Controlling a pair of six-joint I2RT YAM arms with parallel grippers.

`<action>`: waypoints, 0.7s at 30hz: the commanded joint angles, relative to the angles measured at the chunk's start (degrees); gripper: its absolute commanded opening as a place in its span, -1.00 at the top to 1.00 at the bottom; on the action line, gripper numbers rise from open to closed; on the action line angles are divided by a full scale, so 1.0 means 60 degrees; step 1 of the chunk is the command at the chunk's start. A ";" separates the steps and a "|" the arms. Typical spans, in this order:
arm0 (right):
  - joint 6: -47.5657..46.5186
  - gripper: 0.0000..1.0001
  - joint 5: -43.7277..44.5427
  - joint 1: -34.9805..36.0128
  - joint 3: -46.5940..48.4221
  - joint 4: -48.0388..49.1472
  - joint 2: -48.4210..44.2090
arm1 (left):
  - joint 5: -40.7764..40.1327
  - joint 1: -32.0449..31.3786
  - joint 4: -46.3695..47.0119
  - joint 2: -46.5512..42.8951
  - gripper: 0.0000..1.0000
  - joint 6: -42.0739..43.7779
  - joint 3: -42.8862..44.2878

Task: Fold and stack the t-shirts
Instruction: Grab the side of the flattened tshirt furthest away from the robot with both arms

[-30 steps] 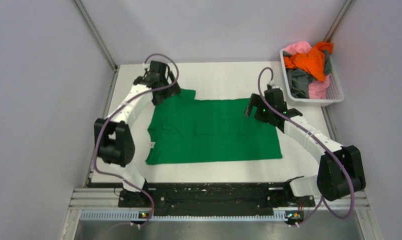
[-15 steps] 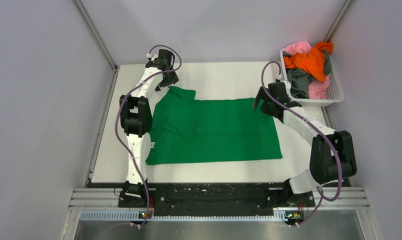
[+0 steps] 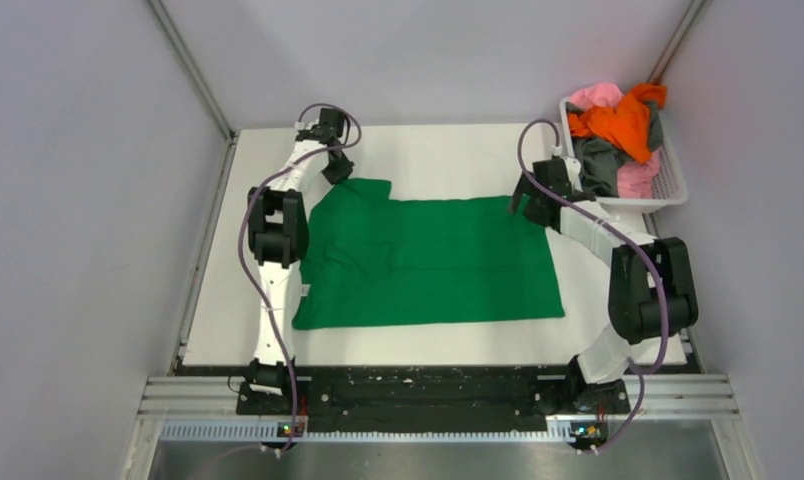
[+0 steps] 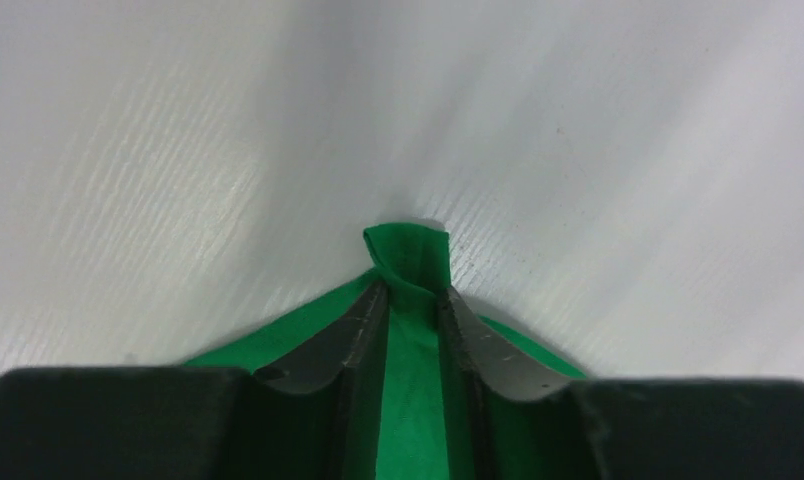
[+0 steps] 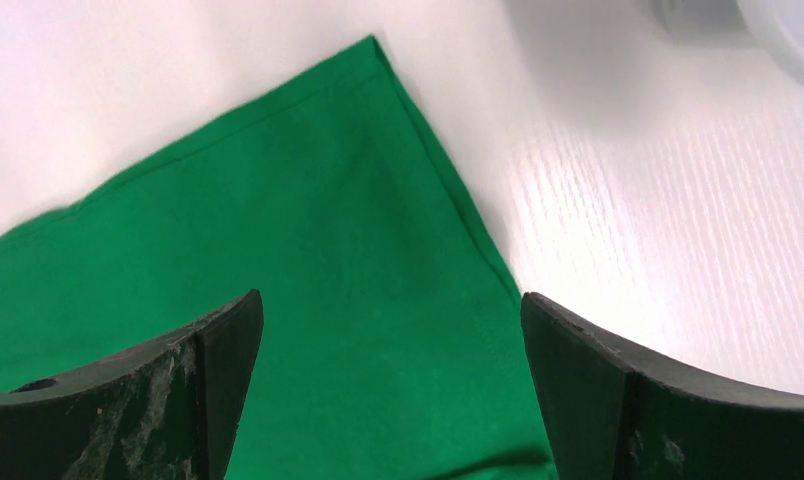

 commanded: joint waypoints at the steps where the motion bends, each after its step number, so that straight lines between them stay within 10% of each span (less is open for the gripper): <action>1: -0.0295 -0.96 0.0356 -0.0133 0.0938 0.0564 0.0668 | 0.0371 0.0053 0.0575 -0.0111 0.55 -0.0447 0.0386; 4: -0.0467 -0.95 0.0533 -0.0150 0.1517 0.0504 0.1266 | 0.0483 0.0053 0.0689 -0.0211 1.00 -0.0516 0.0386; 21: -0.0950 -0.46 0.0244 -0.0402 0.5220 0.0062 0.4709 | 0.1452 0.0012 0.1326 -0.2385 1.00 0.0065 -0.1996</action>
